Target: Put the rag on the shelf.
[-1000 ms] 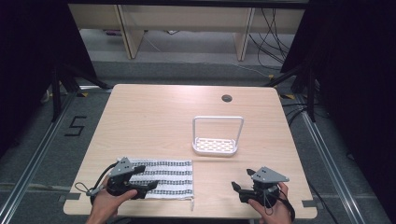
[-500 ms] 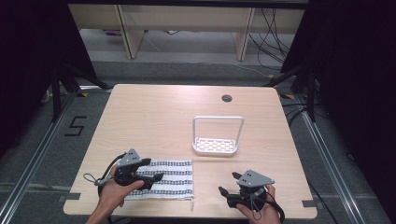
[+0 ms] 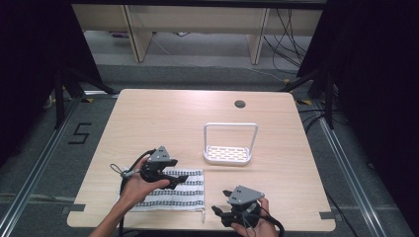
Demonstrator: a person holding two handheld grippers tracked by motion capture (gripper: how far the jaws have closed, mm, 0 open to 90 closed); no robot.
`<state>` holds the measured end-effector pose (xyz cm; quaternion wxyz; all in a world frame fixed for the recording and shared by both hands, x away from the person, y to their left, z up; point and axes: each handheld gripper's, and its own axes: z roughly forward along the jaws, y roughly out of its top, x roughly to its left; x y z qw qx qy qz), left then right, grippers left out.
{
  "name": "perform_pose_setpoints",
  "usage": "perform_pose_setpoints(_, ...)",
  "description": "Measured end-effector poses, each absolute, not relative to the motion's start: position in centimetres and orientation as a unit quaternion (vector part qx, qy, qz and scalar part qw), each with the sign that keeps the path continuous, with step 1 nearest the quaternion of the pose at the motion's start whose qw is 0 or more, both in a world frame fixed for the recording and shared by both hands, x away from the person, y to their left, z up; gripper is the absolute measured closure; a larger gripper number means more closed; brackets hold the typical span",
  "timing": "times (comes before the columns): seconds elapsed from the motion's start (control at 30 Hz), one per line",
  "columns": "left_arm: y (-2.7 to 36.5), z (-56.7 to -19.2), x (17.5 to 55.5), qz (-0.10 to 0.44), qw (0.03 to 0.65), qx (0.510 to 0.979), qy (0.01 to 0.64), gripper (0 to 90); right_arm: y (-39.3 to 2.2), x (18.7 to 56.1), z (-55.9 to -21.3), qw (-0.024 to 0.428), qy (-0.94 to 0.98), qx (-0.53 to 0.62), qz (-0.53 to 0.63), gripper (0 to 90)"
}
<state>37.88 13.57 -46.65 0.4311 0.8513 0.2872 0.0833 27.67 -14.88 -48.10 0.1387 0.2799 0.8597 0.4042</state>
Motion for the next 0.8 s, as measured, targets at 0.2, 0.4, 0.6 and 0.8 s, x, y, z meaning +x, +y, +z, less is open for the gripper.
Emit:
perform_pose_setpoints(0.2, 11.5, -46.8, 39.0, 0.064, 0.414, 0.869, 0.262, 29.6, -12.8, 27.7, -48.8, 0.128, 0.870, 0.263, 0.396, 42.5)
perform_pose_setpoints(0.4, 10.3, -47.4, 40.0, 0.045, 0.404, 0.878, 0.252, 32.1, -11.5, 28.1, -49.4, 0.121, 0.879, 0.255, 0.384, 45.0)
perform_pose_setpoints(0.6, 10.0, -47.9, 41.0, 0.033, 0.398, 0.883, 0.248, 30.9, -10.6, 28.4, -49.8, 0.113, 0.879, 0.268, 0.377, 45.6)
perform_pose_setpoints(0.8, 9.3, -48.3, 42.0, 0.016, 0.380, 0.894, 0.235, 30.3, -9.8, 28.5, -50.2, 0.117, 0.884, 0.261, 0.369, 45.7)
